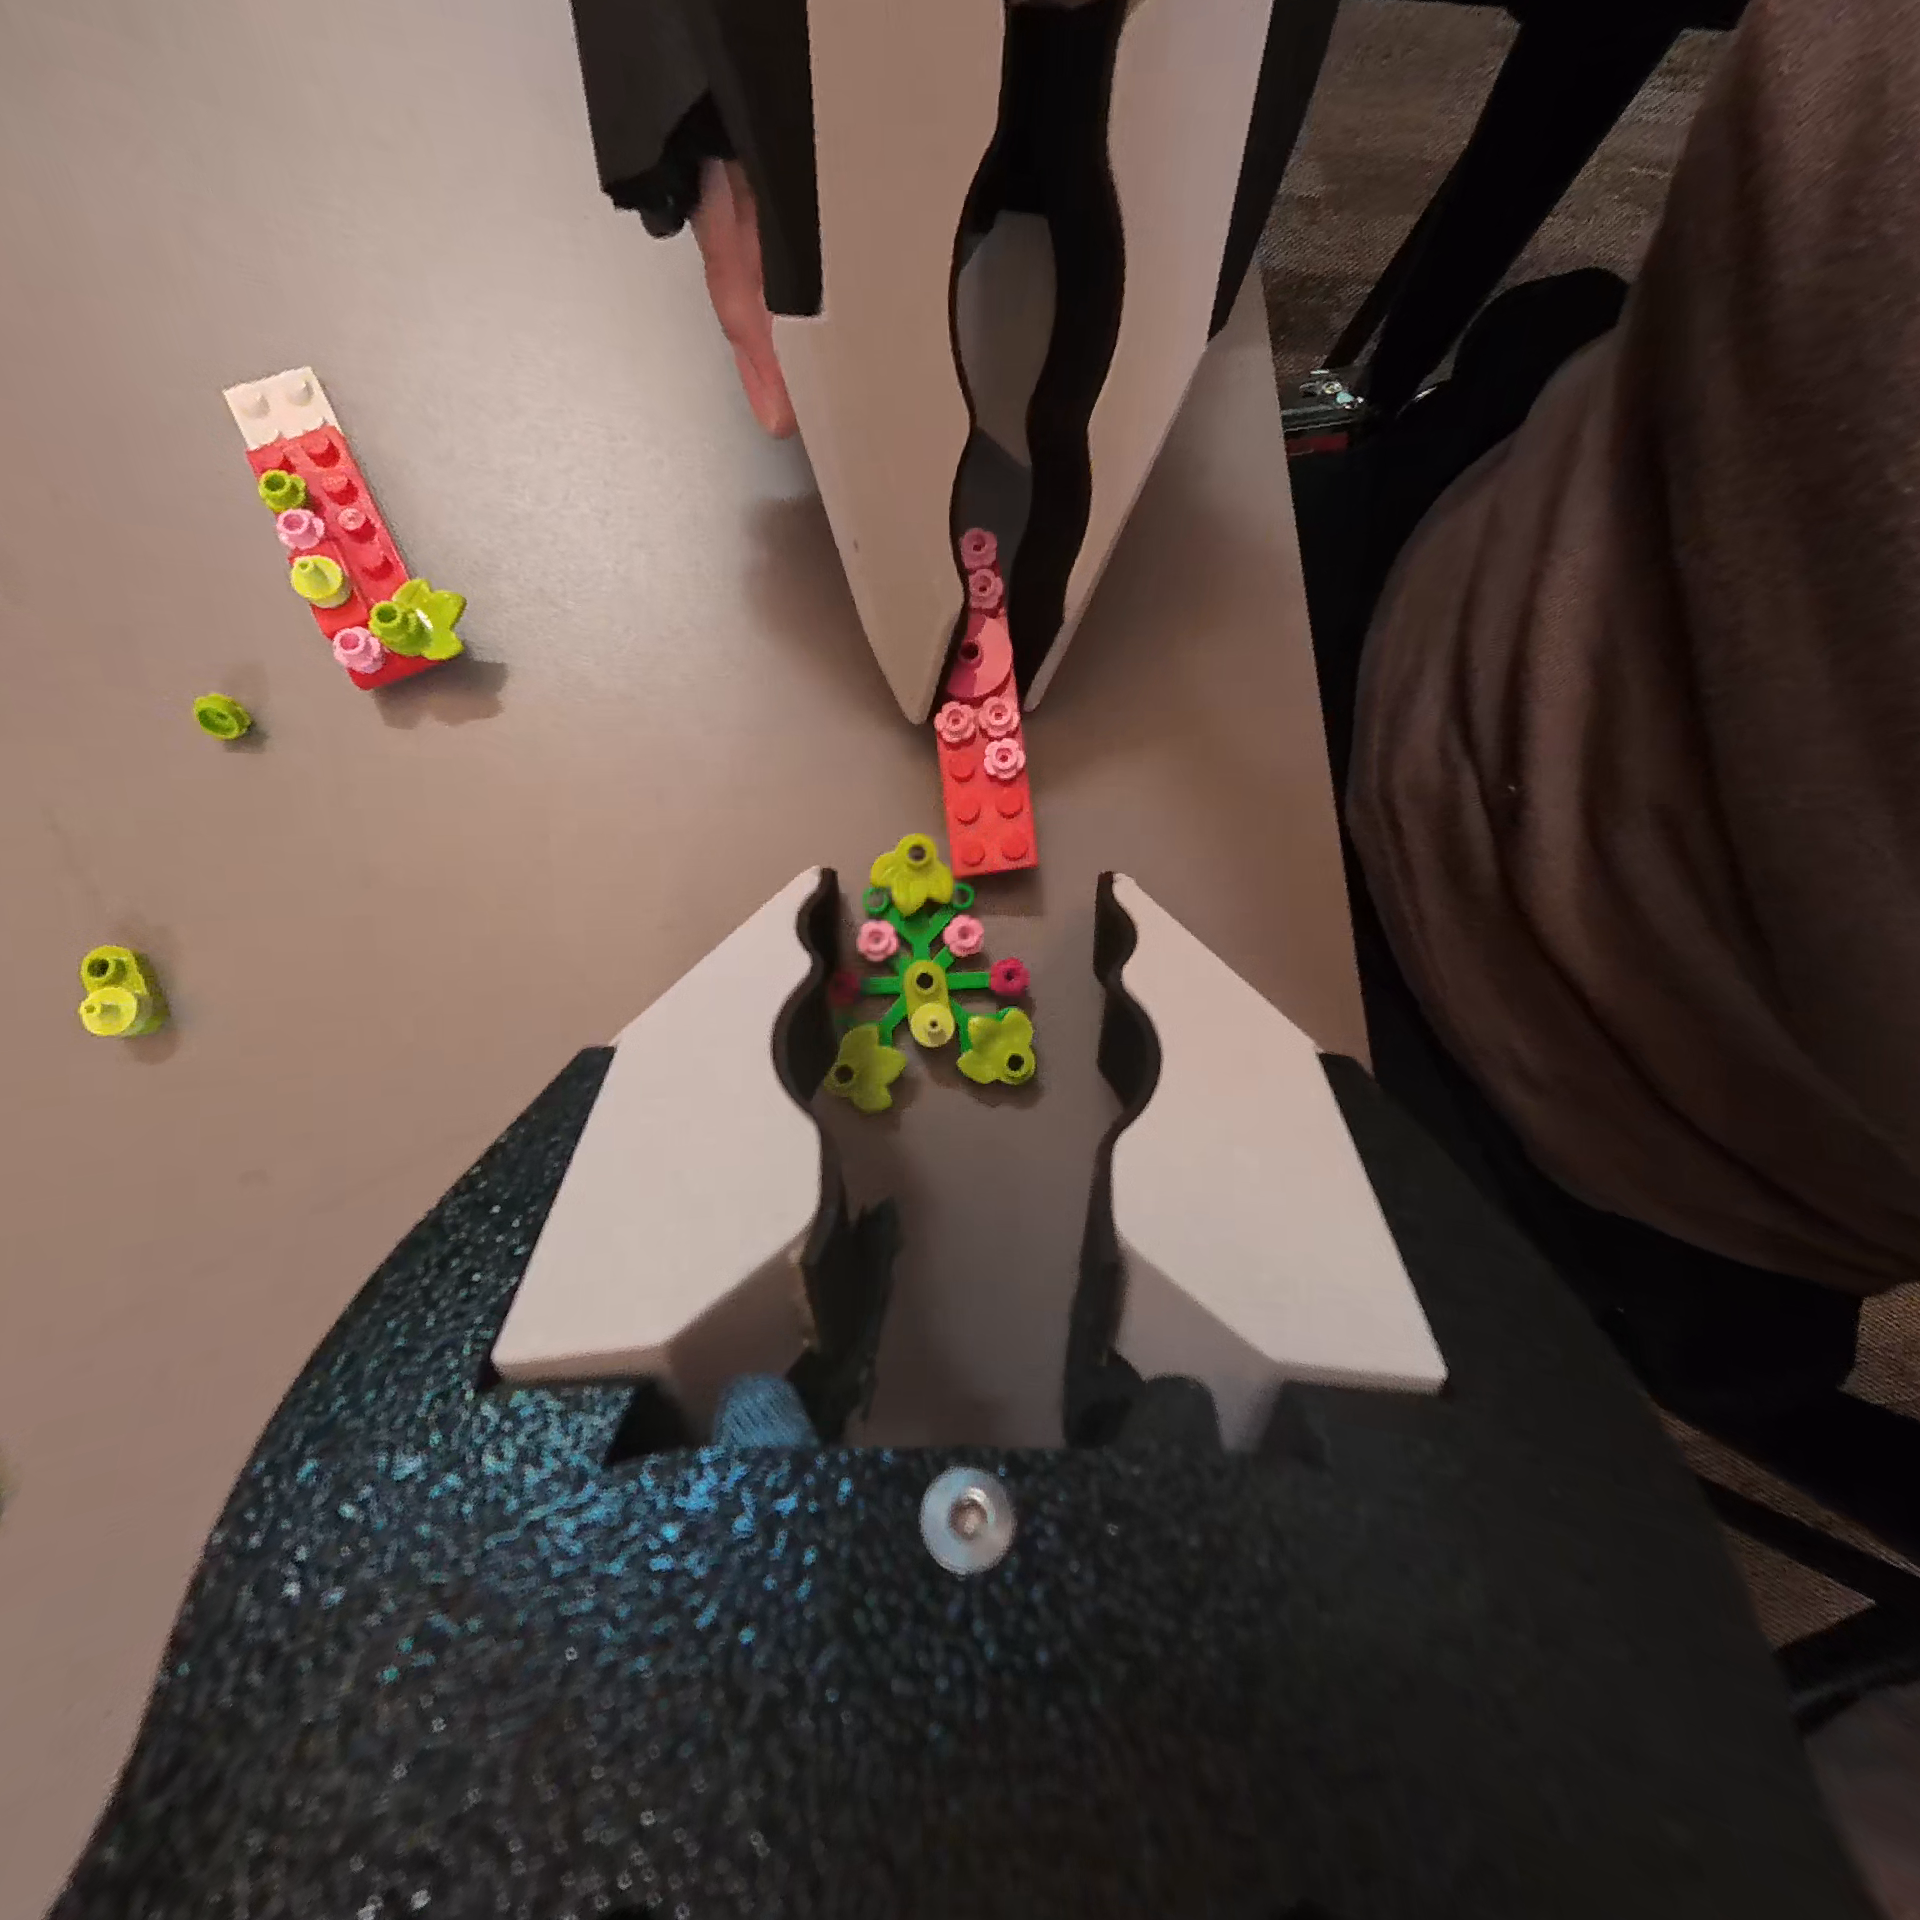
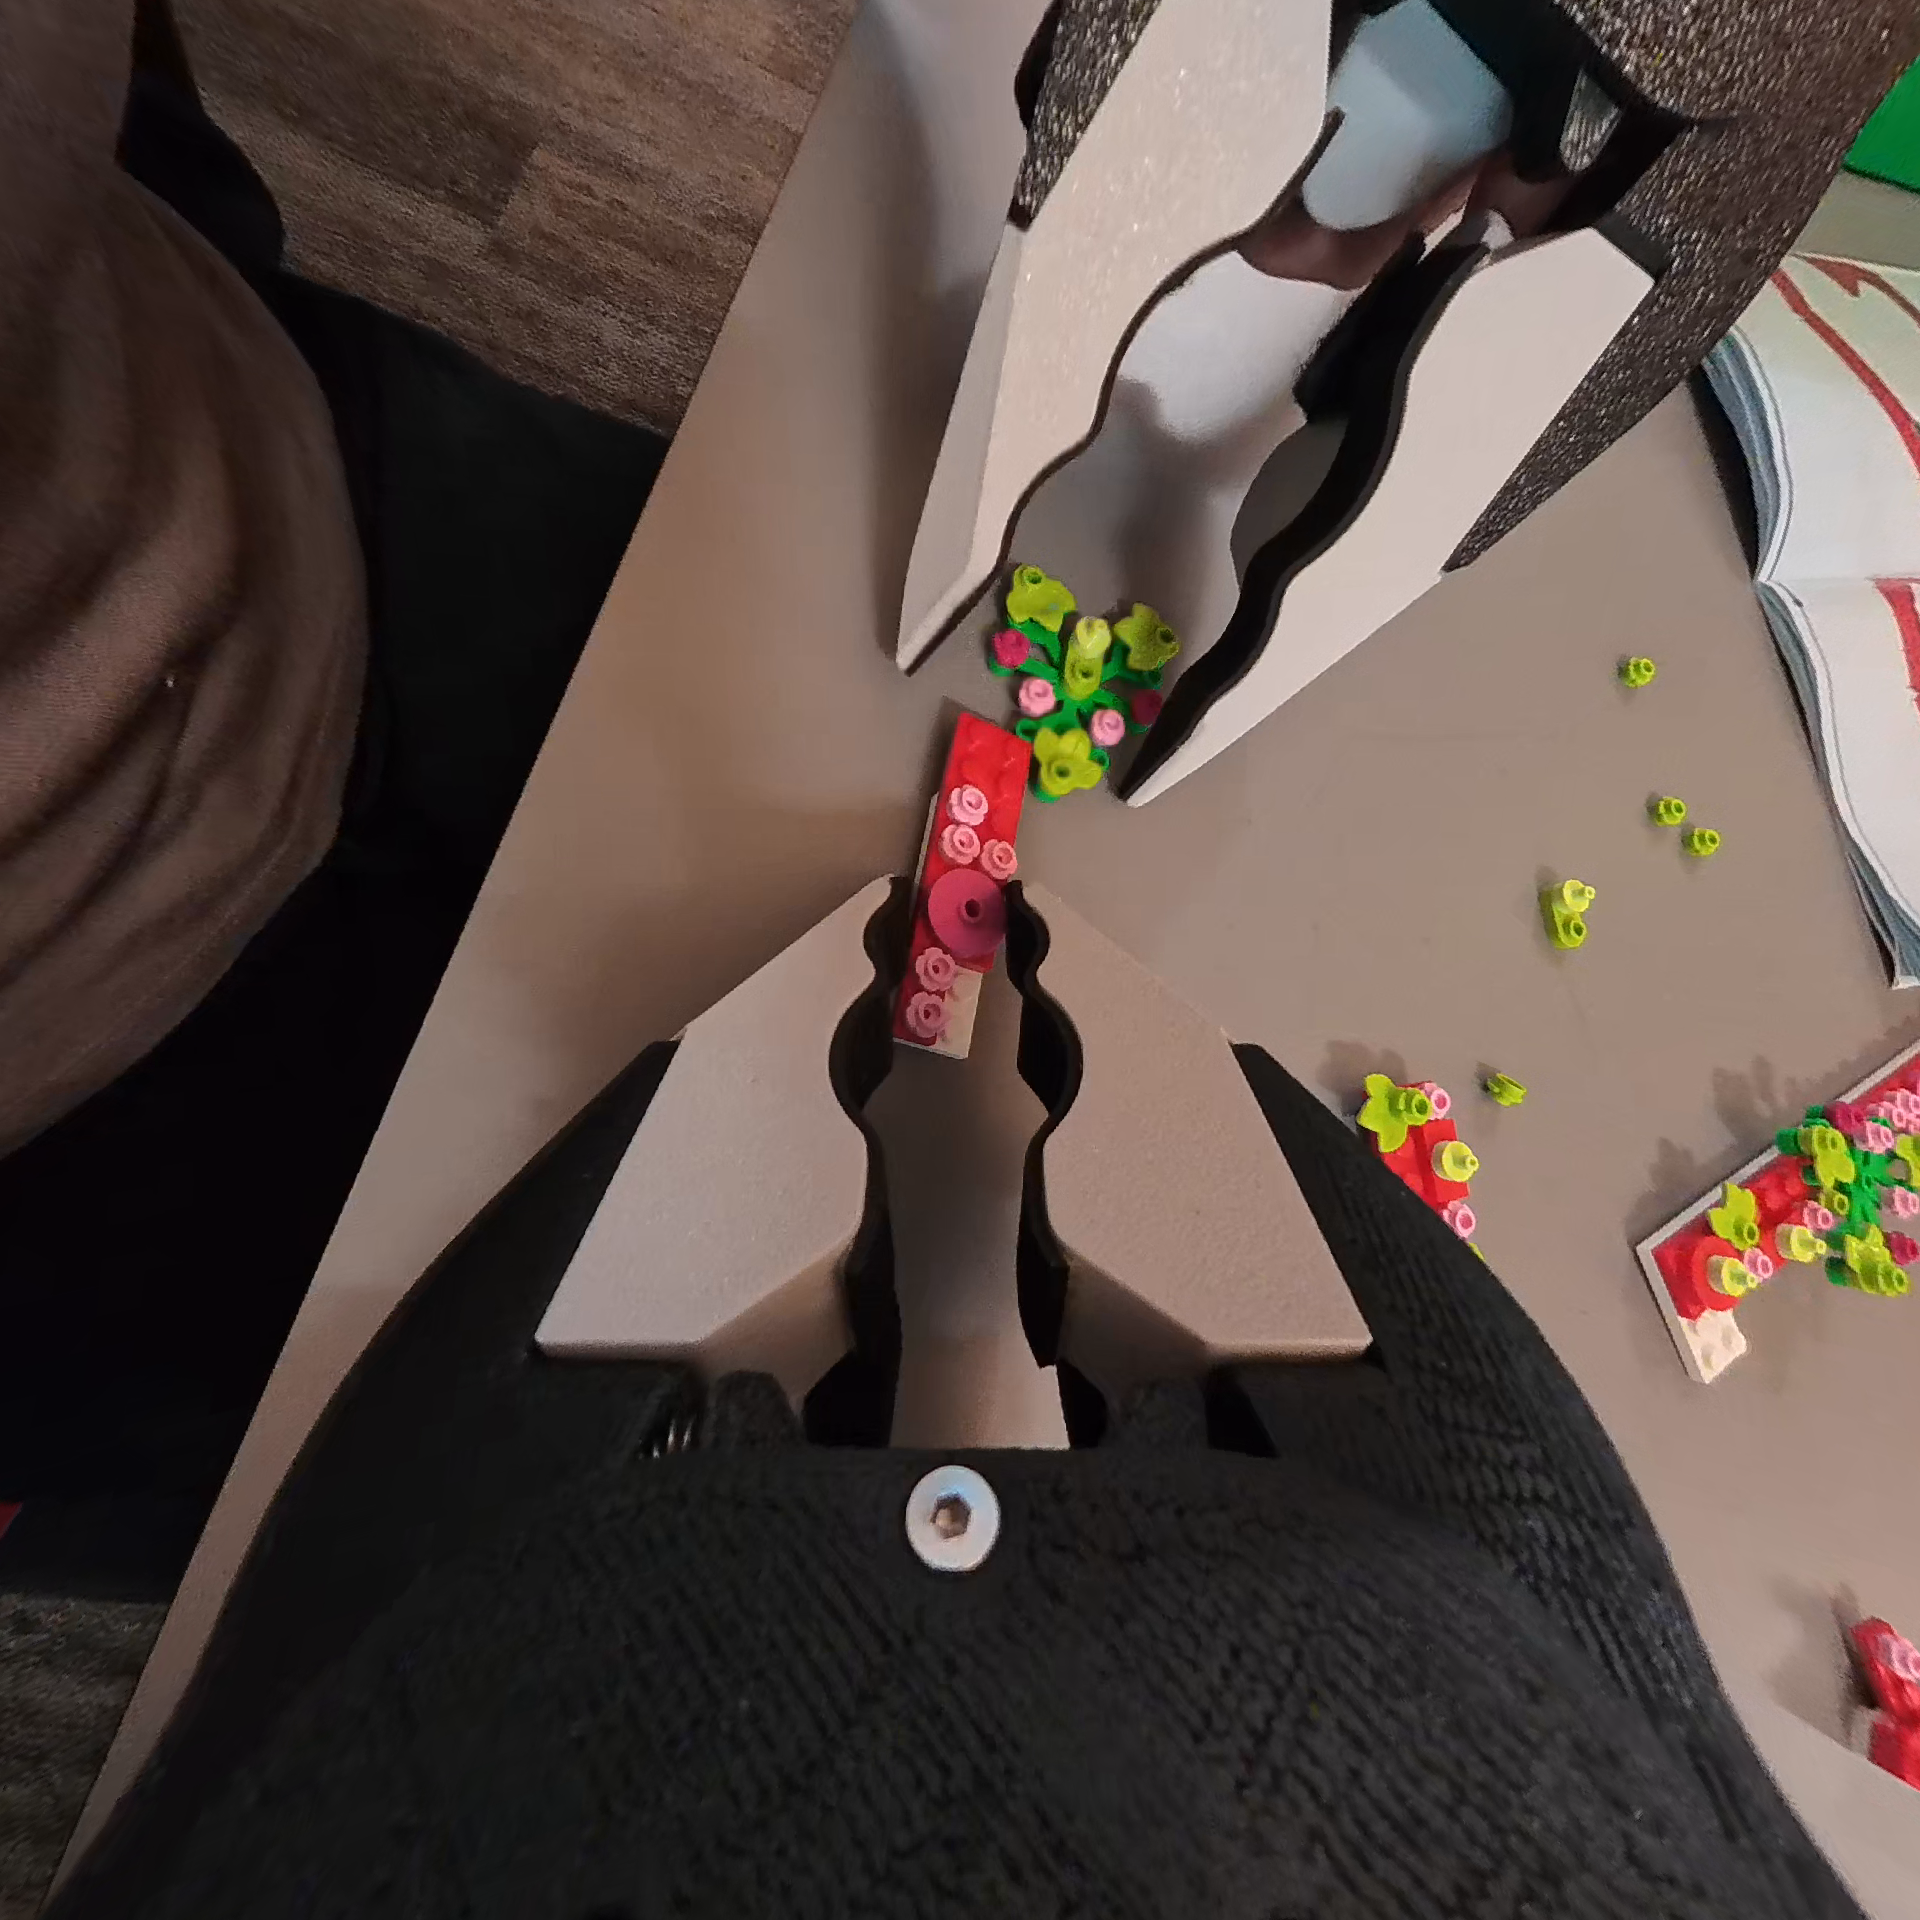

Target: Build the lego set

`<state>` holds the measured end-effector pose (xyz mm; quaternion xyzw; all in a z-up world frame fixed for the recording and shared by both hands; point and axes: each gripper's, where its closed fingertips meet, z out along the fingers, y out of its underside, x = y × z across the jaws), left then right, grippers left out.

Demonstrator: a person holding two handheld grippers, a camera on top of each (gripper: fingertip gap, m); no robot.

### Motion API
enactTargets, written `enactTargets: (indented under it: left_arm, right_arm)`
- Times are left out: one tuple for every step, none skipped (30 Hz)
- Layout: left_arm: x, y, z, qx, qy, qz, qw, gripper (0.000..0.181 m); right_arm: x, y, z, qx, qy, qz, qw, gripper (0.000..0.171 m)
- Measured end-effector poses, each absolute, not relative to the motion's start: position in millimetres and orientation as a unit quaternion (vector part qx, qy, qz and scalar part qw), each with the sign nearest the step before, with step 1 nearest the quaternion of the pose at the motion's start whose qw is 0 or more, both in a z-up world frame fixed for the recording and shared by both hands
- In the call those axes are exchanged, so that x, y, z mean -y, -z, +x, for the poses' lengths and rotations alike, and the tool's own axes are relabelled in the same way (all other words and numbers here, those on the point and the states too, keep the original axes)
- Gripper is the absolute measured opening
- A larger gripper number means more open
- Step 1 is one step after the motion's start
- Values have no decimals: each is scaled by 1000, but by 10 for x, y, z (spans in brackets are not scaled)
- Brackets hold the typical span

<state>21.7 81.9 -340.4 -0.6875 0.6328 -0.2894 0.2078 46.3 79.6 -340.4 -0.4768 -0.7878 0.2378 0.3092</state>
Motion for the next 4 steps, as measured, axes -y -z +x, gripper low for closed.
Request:
enactTargets:
  left_arm:
    - [-825,3407,214,-633,286,-688,209,47]
    - [-834,3409,203,-633,281,-690,209,47]
    - [-845,3406,180,-633,276,-693,209,47]
    - [-862,3394,155,-630,271,-697,211,48]
  right_arm:
    - [-797,3404,462,788,-237,-477,309,17]
    - [-797,3404,462,788,-236,-478,309,17]
    - [-798,3404,464,788,-235,-478,309,17]
    - [-799,3404,466,788,-234,-479,309,17]
